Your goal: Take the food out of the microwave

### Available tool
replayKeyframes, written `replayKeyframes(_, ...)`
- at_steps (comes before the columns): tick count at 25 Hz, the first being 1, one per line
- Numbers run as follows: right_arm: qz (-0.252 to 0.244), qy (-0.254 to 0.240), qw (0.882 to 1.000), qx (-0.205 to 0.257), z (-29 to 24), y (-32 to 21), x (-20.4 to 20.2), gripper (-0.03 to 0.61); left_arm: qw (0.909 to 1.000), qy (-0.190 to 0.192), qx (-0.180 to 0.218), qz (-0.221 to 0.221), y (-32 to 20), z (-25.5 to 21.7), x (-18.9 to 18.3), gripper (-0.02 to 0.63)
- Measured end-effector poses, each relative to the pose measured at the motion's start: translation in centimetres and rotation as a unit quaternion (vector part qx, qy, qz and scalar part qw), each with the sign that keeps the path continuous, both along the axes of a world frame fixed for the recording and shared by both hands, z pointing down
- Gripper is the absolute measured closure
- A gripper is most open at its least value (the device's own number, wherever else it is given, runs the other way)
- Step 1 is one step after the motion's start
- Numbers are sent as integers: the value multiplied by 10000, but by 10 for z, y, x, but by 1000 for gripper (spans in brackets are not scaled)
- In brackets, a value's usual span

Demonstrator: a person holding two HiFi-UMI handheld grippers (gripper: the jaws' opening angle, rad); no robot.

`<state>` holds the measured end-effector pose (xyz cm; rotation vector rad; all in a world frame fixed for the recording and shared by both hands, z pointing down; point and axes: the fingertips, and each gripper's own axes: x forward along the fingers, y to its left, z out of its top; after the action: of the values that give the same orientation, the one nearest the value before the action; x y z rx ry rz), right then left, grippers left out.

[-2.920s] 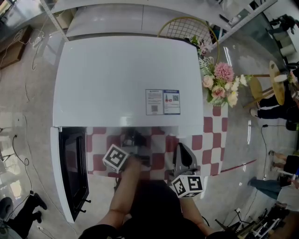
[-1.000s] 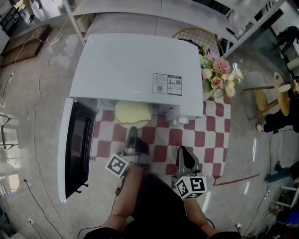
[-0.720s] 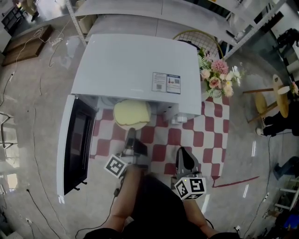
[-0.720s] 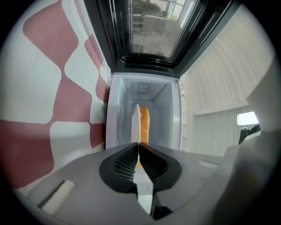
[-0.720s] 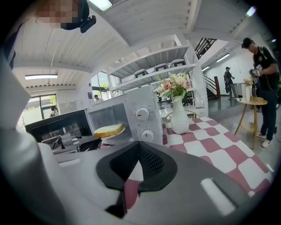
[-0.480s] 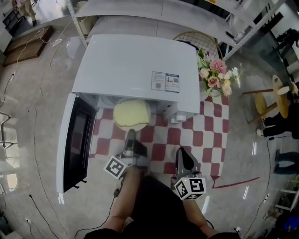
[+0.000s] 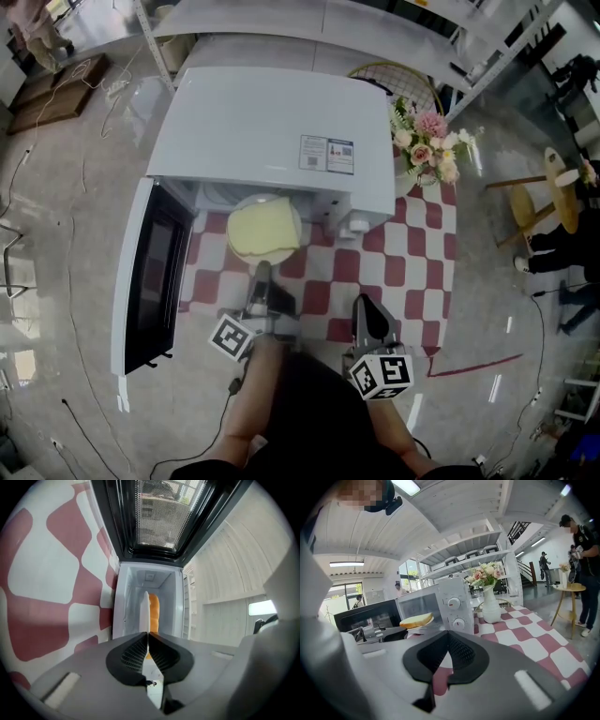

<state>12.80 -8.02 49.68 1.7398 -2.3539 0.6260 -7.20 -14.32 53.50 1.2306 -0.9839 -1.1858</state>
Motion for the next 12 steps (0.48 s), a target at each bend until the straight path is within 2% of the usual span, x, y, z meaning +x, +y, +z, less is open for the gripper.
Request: replayKeyframes(12,60,-21,9999,94,-5,33,9,578,9999,-25,54,150,33,-4,12,592)
